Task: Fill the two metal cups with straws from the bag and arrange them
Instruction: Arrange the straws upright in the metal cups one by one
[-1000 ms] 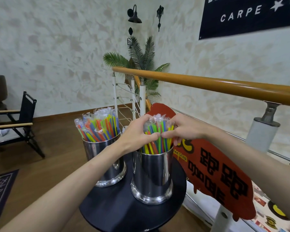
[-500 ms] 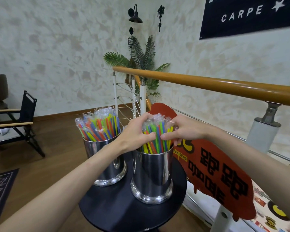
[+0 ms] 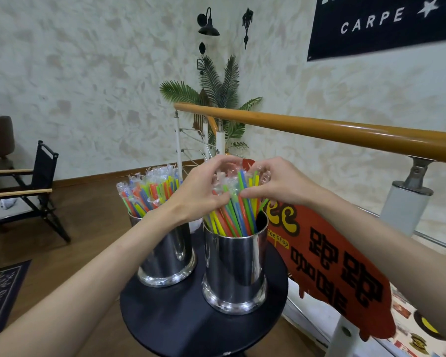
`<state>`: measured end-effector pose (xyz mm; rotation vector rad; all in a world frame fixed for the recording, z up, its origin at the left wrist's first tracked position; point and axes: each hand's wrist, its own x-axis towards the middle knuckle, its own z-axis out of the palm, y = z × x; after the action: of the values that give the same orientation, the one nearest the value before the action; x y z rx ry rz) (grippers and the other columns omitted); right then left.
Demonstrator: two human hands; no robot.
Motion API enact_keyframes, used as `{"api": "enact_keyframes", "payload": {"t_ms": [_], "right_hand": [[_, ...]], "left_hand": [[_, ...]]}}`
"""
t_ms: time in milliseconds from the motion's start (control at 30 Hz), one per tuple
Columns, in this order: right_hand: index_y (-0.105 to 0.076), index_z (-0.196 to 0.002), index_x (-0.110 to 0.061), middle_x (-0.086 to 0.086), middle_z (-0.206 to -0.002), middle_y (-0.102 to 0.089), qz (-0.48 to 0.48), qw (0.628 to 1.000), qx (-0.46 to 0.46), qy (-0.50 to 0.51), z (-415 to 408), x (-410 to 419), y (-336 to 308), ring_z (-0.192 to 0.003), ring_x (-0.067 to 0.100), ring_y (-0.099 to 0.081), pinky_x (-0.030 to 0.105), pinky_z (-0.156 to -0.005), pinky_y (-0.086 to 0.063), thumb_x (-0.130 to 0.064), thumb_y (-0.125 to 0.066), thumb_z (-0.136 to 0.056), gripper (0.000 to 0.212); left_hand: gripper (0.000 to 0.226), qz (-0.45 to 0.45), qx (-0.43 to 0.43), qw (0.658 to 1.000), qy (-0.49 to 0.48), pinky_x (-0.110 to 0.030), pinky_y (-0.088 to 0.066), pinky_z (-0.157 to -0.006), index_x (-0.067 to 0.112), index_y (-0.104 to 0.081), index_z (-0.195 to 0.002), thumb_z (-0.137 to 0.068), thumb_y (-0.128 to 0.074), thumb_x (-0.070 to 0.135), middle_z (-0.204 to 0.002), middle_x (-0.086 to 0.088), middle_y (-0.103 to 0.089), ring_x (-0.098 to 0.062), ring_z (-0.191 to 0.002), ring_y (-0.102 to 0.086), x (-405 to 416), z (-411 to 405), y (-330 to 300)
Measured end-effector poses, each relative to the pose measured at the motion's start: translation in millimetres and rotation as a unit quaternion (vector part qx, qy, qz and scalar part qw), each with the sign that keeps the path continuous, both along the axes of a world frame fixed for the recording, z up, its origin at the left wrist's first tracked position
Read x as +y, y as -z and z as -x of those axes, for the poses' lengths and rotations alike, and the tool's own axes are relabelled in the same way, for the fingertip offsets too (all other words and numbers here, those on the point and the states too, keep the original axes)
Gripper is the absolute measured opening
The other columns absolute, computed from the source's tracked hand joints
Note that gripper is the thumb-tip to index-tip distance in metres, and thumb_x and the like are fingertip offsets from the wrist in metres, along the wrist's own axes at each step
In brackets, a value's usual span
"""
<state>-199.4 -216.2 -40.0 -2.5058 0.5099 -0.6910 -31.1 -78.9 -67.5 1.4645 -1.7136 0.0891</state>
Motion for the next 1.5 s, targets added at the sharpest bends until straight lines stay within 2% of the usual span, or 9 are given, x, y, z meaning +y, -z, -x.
{"api": "enact_keyframes", "payload": {"t_ms": [233,367,467,600,800,967,1100,1300,1500], "right_hand": [[-0.064,-0.111,-0.015,0.004,-0.086,-0.070,-0.086,0.996,-0.014,-0.035,-4.4,-3.7,6.0,-0.076,0.024,-0.073,0.053,-0.078,-0.061,-0.011,-0.092,-0.070,0.049],[-0.064,-0.099,-0.019,0.008,-0.085,-0.076,-0.110,0.992,-0.015,-0.057,-6.5,-2.3,10.6,-0.077,0.029,-0.075,0.049,-0.077,-0.063,-0.002,-0.085,-0.078,0.034],[-0.070,-0.092,-0.016,0.007,-0.084,-0.078,-0.067,0.995,0.013,-0.070,-8.9,0.8,15.4,-0.077,0.028,-0.076,0.041,-0.071,-0.064,-0.009,-0.083,-0.081,0.019],[-0.076,-0.094,-0.020,-0.001,-0.083,-0.076,-0.012,0.998,0.006,-0.068,-4.9,0.9,10.9,-0.071,0.006,-0.070,0.029,-0.068,-0.058,-0.021,-0.087,-0.079,0.018],[-0.074,-0.101,-0.022,-0.010,-0.094,-0.070,-0.012,0.991,-0.118,0.055,12.7,-25.9,2.5,-0.077,0.001,-0.064,0.020,-0.067,-0.046,-0.021,-0.065,-0.098,0.009],[-0.048,-0.145,-0.023,0.000,-0.141,-0.052,-0.176,0.979,0.104,0.009,25.0,-45.4,25.6,-0.115,0.011,-0.062,0.027,-0.085,-0.057,0.016,-0.056,-0.091,0.067],[-0.027,-0.156,-0.032,-0.003,-0.154,-0.041,-0.233,0.954,0.165,-0.088,25.0,-42.5,36.4,-0.140,0.016,-0.042,0.040,-0.111,-0.044,0.010,-0.074,-0.079,0.099],[-0.026,-0.153,-0.045,-0.004,-0.159,-0.039,-0.241,0.945,0.179,-0.131,21.3,-49.2,42.4,-0.149,0.018,-0.033,0.054,-0.121,-0.032,-0.025,-0.097,-0.058,0.121],[-0.028,-0.150,-0.039,-0.009,-0.142,-0.059,-0.238,0.945,0.177,-0.135,28.2,-43.2,40.6,-0.135,0.015,-0.053,0.042,-0.118,-0.037,-0.009,-0.087,-0.075,0.100]], "left_hand": [[0.040,0.035,-0.077,0.994,-0.071,-0.040,-0.046,-0.102,0.026,-0.061,-0.129,-0.099,-0.047,0.048,-0.127,0.009,-0.057,-0.007,-0.120,-0.053,15.1,-5.6,0.0],[0.050,-0.012,-0.037,0.997,-0.072,-0.039,-0.045,-0.104,0.028,-0.057,-0.134,-0.098,-0.039,0.058,-0.128,0.012,-0.058,-0.001,-0.119,-0.052,21.4,2.3,-0.4],[0.085,-0.098,-0.048,0.992,-0.061,-0.034,-0.038,-0.114,0.028,-0.035,-0.153,-0.084,-0.057,0.074,-0.152,0.009,-0.042,-0.004,-0.137,-0.040,20.4,10.2,3.5],[0.088,-0.120,-0.131,0.980,-0.093,-0.036,-0.041,-0.108,0.031,-0.032,-0.154,-0.081,-0.069,0.064,-0.149,0.010,-0.042,-0.007,-0.135,-0.040,12.9,12.4,11.7],[0.054,-0.105,-0.046,0.992,-0.044,-0.024,-0.037,-0.108,0.033,-0.053,-0.132,-0.085,-0.078,0.038,-0.139,0.016,-0.054,-0.002,-0.129,-0.047,9.7,3.2,17.7],[0.038,-0.107,-0.005,0.994,-0.013,-0.030,-0.041,-0.109,0.027,-0.058,-0.116,-0.085,-0.080,0.030,-0.130,0.014,-0.061,-0.003,-0.123,-0.054,6.7,-1.8,18.9],[0.030,-0.105,0.024,0.994,0.019,-0.036,-0.047,-0.104,0.025,-0.060,-0.111,-0.087,-0.079,0.024,-0.118,0.018,-0.062,-0.002,-0.114,-0.058,5.5,-4.0,19.7],[0.028,-0.118,0.031,0.992,0.037,-0.040,-0.049,-0.103,0.029,-0.058,-0.110,-0.089,-0.076,0.021,-0.119,0.018,-0.061,-0.004,-0.117,-0.057,4.0,-7.7,18.6],[0.053,-0.111,0.004,0.994,-0.008,-0.038,-0.044,-0.111,0.035,-0.050,-0.132,-0.087,-0.078,0.027,-0.139,0.016,-0.054,-0.004,-0.130,-0.049,1.7,-4.5,21.2]]}}
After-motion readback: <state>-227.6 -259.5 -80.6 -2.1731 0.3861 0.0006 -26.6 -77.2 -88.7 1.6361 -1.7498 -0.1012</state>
